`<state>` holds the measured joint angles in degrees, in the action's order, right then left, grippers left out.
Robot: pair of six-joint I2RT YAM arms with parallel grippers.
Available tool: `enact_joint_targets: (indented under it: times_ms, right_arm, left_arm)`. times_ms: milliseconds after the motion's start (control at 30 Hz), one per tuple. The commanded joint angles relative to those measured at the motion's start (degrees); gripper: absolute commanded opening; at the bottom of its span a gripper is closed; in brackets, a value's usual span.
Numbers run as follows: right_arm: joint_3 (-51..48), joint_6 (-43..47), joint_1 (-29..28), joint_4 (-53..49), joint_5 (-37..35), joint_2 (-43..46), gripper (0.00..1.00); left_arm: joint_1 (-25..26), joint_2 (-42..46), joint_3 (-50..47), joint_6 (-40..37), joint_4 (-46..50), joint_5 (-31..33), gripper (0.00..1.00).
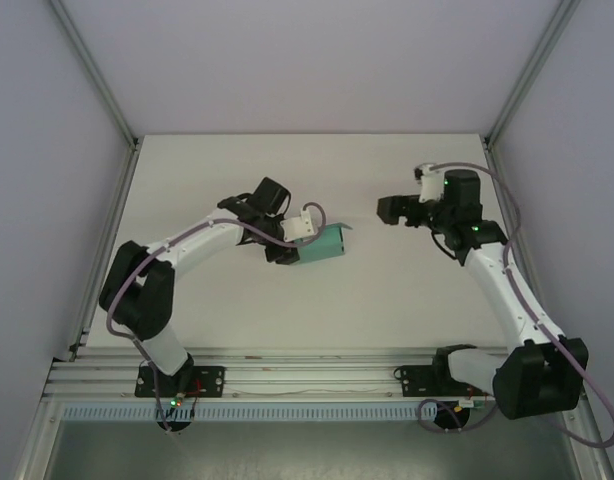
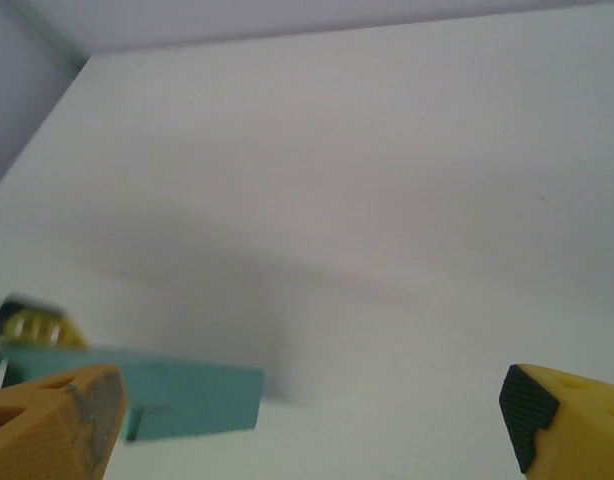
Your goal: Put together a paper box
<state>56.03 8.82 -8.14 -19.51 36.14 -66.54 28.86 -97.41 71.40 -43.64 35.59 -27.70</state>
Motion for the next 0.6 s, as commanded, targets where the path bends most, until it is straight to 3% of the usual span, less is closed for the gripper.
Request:
enact_joint_targets:
  times_ms: [0,233,367,567]
  right_arm:
    - [1.66,18.38,-5.34,-5.12,5.63,-0.30,0.94]
    - [8.63,23.83,-14.78,-14.38,-6.06,-12.41,0.85]
    - [12.64,24.75,-16.98,-14.83,-5.68,-19.04,0.76]
    - [15.54,24.39,-17.20,-12.84,-6.61,-24.12,0.56]
  left_arm:
    - [0.14,-3.11,3.55,-1.23,6.89,-0.76,0.31]
    - [0.23,-8.54,8.56,0.14,11.44,0.15,0.34]
    - [0.40,-9.57,9.24,0.31,11.78,-0.31,0.35]
    - [0.49,-9.40,8.57,0.03,11.38,-0.68,0.36]
